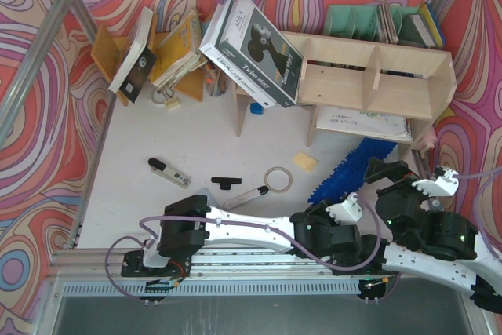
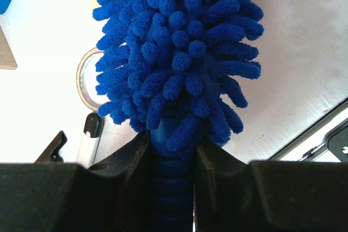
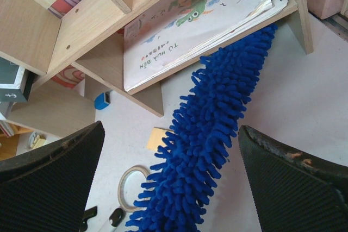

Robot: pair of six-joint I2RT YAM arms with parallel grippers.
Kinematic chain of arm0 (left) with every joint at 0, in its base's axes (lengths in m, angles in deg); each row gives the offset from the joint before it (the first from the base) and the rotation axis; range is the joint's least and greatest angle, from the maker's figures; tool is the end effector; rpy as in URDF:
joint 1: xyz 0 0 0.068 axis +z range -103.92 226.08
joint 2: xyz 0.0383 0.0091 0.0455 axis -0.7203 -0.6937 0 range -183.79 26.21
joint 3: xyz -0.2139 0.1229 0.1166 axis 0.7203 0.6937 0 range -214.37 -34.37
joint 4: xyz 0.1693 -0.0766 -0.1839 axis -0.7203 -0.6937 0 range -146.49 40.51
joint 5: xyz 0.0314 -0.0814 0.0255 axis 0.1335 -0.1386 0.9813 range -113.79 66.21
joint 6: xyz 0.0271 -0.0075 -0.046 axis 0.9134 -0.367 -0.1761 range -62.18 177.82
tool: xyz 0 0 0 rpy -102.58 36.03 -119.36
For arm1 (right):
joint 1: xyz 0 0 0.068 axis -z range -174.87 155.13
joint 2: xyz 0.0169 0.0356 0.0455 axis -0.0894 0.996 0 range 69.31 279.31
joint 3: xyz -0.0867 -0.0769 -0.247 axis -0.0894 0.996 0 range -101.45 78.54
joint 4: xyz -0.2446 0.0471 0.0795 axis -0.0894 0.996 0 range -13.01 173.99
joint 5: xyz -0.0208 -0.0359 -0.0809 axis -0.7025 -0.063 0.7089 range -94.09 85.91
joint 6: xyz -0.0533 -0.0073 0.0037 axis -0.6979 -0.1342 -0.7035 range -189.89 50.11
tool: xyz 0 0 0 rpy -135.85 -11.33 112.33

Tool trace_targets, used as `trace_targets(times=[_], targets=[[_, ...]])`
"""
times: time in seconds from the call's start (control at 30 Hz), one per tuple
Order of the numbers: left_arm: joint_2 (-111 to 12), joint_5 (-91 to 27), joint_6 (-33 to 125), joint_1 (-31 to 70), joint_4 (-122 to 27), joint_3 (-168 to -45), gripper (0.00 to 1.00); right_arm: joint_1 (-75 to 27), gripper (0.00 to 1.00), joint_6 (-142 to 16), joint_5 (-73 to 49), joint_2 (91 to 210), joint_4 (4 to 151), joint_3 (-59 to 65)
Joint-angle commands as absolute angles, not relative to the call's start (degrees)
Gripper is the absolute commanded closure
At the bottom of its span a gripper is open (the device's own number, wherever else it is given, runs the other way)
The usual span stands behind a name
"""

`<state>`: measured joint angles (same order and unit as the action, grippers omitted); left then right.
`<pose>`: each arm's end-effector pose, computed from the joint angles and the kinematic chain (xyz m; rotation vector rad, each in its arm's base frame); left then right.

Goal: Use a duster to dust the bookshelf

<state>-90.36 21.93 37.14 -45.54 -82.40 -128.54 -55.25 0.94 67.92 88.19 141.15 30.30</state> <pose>0.0130 -0.4443 0.2305 1.0235 1.9279 -0.0531 0.0413 0.0042 0.3228 0.7710 1.5785 0.2892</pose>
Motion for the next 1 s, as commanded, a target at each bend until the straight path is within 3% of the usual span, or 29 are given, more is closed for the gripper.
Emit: trace_targets(times=[0.0, 0.4, 0.97], targets=[[-86.9, 24.5, 36.7, -45.4, -79.1, -125.4, 1.00, -55.8, 0.01, 2.3, 69.6, 87.9, 142.4, 30.5], [-77.4, 29.3, 26.2, -44.8, -83.7, -112.4, 1.00, -55.8, 0.01, 2.4, 69.6, 88.0, 142.3, 30.6], [-89.0, 19.6, 45.0, -44.7, -75.2, -127.4, 1.00, -55.8, 0.01, 2.4, 69.6, 87.8, 142.5, 30.6]])
